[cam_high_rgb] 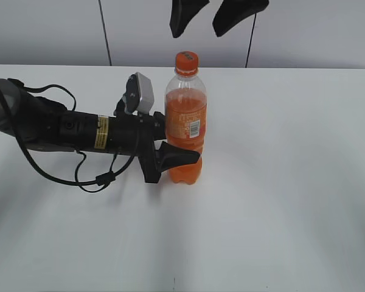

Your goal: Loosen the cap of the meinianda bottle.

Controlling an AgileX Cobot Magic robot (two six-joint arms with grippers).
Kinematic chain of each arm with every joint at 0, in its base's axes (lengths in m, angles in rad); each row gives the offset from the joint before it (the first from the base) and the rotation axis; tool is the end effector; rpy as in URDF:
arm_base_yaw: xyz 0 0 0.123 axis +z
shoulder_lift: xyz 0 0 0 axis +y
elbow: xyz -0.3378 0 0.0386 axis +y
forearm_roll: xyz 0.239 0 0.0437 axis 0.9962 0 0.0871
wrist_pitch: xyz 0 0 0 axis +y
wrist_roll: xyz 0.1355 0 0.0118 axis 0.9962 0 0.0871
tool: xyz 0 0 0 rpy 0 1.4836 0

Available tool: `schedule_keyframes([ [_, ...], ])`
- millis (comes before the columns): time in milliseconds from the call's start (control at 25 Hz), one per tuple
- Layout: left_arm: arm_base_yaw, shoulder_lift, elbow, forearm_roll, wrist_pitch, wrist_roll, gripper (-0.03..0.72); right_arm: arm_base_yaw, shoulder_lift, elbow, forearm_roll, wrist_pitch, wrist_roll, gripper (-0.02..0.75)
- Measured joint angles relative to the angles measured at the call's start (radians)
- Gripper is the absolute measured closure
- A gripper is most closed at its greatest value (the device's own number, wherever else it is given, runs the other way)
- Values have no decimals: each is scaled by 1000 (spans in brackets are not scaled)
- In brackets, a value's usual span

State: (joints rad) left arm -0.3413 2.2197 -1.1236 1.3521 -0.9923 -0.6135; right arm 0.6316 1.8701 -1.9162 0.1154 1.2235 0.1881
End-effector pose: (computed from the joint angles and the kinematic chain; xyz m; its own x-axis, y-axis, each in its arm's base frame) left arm 0.3808 -0.2532 0.1264 -0.0775 0.3581 -0.9305 0.9863 0.1640 -0.0191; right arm 0.3431 0.2693 0.3693 -0.8380 -0.3352 -0.4306 -0.4501 0.8707 0.1981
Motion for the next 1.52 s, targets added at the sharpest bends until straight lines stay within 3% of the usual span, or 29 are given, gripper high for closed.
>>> schedule_keyframes([
  [1240, 0, 0, 0, 0, 0, 0, 284, 35, 87, 0, -75, -1, 0, 239],
  [1520, 0, 0, 0, 0, 0, -1, 284, 40, 93, 0, -72, -1, -7, 356],
])
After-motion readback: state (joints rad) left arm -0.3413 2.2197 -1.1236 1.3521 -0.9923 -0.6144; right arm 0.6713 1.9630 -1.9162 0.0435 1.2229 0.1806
